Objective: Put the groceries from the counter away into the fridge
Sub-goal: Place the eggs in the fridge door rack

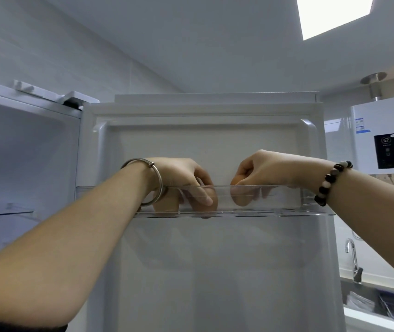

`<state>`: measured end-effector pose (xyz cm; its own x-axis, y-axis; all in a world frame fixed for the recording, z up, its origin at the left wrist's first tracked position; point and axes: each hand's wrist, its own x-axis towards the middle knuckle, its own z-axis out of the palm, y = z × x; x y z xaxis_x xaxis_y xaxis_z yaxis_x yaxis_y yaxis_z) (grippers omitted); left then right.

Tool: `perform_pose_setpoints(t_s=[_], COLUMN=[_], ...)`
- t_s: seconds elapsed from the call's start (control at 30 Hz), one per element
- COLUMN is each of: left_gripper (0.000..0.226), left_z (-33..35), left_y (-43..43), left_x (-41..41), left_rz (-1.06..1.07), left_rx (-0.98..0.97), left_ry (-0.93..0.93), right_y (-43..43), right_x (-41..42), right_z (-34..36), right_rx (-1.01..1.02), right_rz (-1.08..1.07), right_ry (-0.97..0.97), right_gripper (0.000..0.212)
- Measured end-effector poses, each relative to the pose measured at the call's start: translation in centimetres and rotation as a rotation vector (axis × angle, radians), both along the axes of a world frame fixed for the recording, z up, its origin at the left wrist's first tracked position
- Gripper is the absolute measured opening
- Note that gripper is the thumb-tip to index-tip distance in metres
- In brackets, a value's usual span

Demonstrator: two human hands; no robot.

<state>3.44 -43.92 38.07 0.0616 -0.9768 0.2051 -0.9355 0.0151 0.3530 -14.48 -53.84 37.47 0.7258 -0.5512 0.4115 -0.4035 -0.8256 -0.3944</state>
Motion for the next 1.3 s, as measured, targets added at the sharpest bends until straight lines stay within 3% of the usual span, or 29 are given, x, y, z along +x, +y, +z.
perform_pose_setpoints(t_s=[0.23,0.6,1.03,1.3], left_gripper=[0.014,0.01,0.008,0.007], left_z=[-0.3,-0.4,-0.5,-0.5], left_y=[0.2,-0.2,-0.1,0.0], left_x=[0.4,0.4,0.1,-0.1], left_rz=[-0.017,-0.004,0.015,0.017], left_rx=[-0.042,-0.052,-0.06,-0.061], left_ry=[0.028,0.053,0.066,0.061], right_y=[-0.5,-1.0,-1.3,-1.7], right_x=[0.3,0.2,0.1,0.3], right_z=[0.1,0.1,0.0,0.1], right_rx=[0.149,0.138,0.054,0.06], right_rz=[0.036,0.059,0.076,0.072], right_ry=[0.144,0.23,0.052,0.079], right_gripper=[0.022,0.036,0.026,0.025])
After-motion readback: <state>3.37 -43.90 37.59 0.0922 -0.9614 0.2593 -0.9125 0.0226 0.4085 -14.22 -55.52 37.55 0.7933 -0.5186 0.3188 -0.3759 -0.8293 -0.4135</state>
